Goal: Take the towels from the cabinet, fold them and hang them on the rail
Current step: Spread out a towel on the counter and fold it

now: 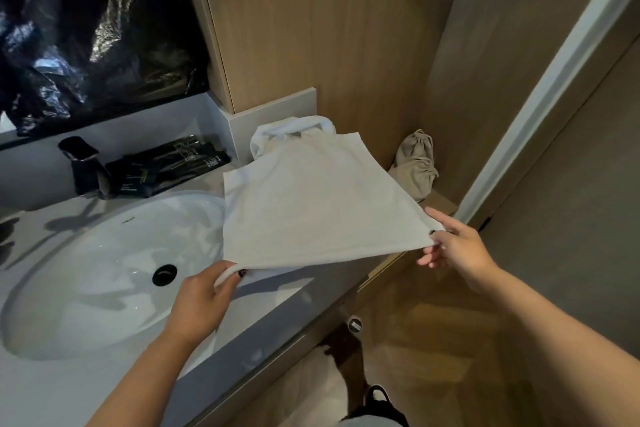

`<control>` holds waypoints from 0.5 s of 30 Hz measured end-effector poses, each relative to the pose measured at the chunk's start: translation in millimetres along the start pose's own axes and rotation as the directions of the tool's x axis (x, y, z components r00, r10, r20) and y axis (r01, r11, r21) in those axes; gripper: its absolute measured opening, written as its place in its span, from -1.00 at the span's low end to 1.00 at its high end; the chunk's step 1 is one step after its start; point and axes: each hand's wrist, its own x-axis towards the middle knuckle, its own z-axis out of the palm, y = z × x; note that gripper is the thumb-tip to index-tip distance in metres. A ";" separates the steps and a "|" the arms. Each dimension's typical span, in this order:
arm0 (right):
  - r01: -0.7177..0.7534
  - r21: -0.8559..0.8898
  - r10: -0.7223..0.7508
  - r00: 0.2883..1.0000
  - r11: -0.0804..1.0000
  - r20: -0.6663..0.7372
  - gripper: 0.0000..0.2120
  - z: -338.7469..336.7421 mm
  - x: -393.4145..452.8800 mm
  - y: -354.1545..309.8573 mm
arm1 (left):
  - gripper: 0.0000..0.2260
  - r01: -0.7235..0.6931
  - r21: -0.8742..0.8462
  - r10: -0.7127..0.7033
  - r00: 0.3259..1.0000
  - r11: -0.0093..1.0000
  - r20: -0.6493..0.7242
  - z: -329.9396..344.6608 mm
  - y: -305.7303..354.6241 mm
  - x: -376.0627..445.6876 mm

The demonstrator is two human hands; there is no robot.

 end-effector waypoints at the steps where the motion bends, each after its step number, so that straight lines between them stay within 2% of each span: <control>1: 0.020 -0.018 -0.019 0.999 1.000 0.033 -0.49 -2.3 -1.4 -3.9 | -0.81 0.020 -0.038 -0.021 1.000 0.999 -0.022 -3.9 2.8 -0.2; 5: 0.078 -0.028 -0.075 0.991 0.997 0.112 -0.61 -12.3 -4.3 -16.5 | -0.89 0.090 -0.206 -0.114 0.988 0.974 -0.108 -13.8 14.5 -0.7; 8: 0.040 -0.065 -0.028 0.982 0.997 0.184 -0.71 -16.6 3.3 -18.3 | -0.87 0.109 -0.265 -0.142 0.984 0.958 -0.109 -15.1 20.3 3.5; 10: 0.018 -0.096 0.006 0.968 0.995 0.251 -0.85 -17.3 8.8 -19.2 | -0.88 0.112 -0.258 -0.146 0.982 0.960 -0.116 -15.4 23.5 10.7; 12: 0.046 -0.159 0.001 0.960 0.986 0.282 -0.80 -16.5 15.9 -17.0 | -0.89 0.120 -0.263 -0.160 0.978 0.957 -0.137 -16.8 27.1 17.9; 15: 0.116 -0.280 -0.050 0.972 0.953 0.232 -0.73 -16.1 24.5 -14.7 | -0.88 0.129 -0.274 -0.177 0.971 0.953 -0.159 -17.7 27.9 22.1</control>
